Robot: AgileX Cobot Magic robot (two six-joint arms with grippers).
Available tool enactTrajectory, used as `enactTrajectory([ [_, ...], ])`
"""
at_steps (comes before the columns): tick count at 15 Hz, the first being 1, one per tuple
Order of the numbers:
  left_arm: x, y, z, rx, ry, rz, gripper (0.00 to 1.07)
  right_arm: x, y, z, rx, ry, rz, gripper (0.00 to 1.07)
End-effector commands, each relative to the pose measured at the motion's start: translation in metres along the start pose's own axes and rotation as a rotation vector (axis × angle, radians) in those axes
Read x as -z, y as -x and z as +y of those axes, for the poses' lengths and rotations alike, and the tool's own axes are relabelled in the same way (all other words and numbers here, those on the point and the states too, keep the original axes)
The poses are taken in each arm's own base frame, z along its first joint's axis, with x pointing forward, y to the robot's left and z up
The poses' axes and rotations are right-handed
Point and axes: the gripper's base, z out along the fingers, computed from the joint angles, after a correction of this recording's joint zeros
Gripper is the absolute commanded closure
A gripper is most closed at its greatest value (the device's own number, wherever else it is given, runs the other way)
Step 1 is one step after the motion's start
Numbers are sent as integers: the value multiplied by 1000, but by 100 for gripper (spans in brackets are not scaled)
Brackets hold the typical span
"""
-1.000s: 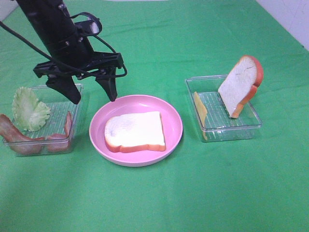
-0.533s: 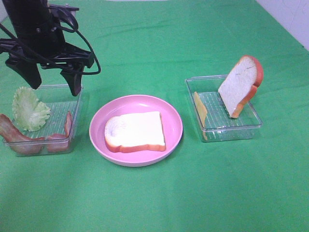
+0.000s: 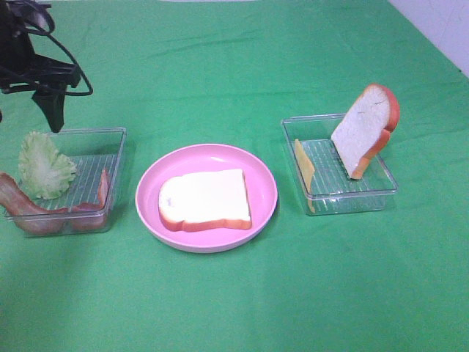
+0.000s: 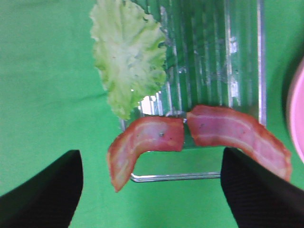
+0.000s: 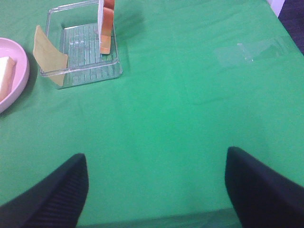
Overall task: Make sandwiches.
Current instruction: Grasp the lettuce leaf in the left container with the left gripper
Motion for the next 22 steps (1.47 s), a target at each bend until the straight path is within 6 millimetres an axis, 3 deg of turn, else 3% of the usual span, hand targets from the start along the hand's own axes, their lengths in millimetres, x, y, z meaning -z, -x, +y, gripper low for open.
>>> enactTrajectory([
  [1,3,-6,24,-7,25,96,31,3,-3,0,4,2,-33,31],
  [5,-19,10,45,15,25,74,31,3,-3,0,4,2,-33,31],
  [9,-42,32,41,15,20,81,31,3,-3,0,4,2,-33,31],
  [13,-73,37,39,9,21,127,31,3,-3,0,4,2,-33,31],
  [20,-95,44,37,-17,14,92,31,3,-3,0,4,2,-33,31],
  [22,-96,45,37,-15,12,84,36,3,-3,0,4,2,-33,31],
])
